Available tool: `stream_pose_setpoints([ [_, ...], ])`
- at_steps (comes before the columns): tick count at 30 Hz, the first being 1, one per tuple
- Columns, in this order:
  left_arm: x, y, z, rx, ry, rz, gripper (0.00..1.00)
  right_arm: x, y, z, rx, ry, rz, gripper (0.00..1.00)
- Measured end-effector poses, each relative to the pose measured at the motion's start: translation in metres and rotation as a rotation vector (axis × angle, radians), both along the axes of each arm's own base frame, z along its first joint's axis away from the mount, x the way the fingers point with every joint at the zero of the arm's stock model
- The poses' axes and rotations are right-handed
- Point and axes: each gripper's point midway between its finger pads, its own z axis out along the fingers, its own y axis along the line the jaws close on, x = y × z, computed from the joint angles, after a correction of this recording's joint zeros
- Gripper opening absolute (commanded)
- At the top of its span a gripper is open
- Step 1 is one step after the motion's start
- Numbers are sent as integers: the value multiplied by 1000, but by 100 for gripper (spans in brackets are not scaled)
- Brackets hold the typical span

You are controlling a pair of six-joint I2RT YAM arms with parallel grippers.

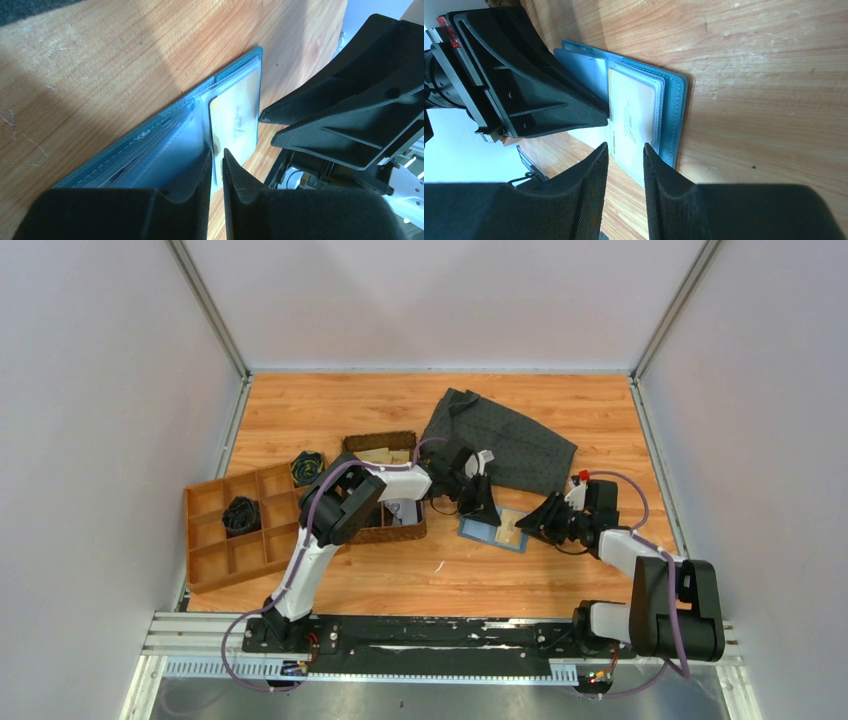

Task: Take the credit cards out of the card holder
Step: Remove the credit card from the card holder.

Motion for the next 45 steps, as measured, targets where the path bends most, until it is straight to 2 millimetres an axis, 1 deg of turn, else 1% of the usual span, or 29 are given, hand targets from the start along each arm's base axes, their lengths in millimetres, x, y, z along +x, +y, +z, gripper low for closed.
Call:
stream_pose_setpoints([
  [5,0,0,0,0,2,2,20,0,-1,-3,-8,4,4,34],
  [8,0,0,0,-1,4,4,26,-1,0,-6,-12,11,12,34],
  [10,0,-1,1,-3,8,5,28,-1,0,-7,-11,8,16,34],
  [23,0,-1,2,-9,9,3,25,2,5,-8,7,-6,40,34],
  [27,0,-1,2,-8,8,4,21,3,6,-8,13,-13,49,34],
  [29,1,-1,2,-7,8,6,17,3,7,-8,13,-14,49,34],
  [31,1,-1,2,-8,8,6,12,3,6,-8,13,-15,49,34],
  [34,1,-1,2,-7,8,7,0,3,6,-8,12,-15,49,34],
  [45,1,3,2,-30,6,11,0,3,7,-9,15,-11,48,34],
])
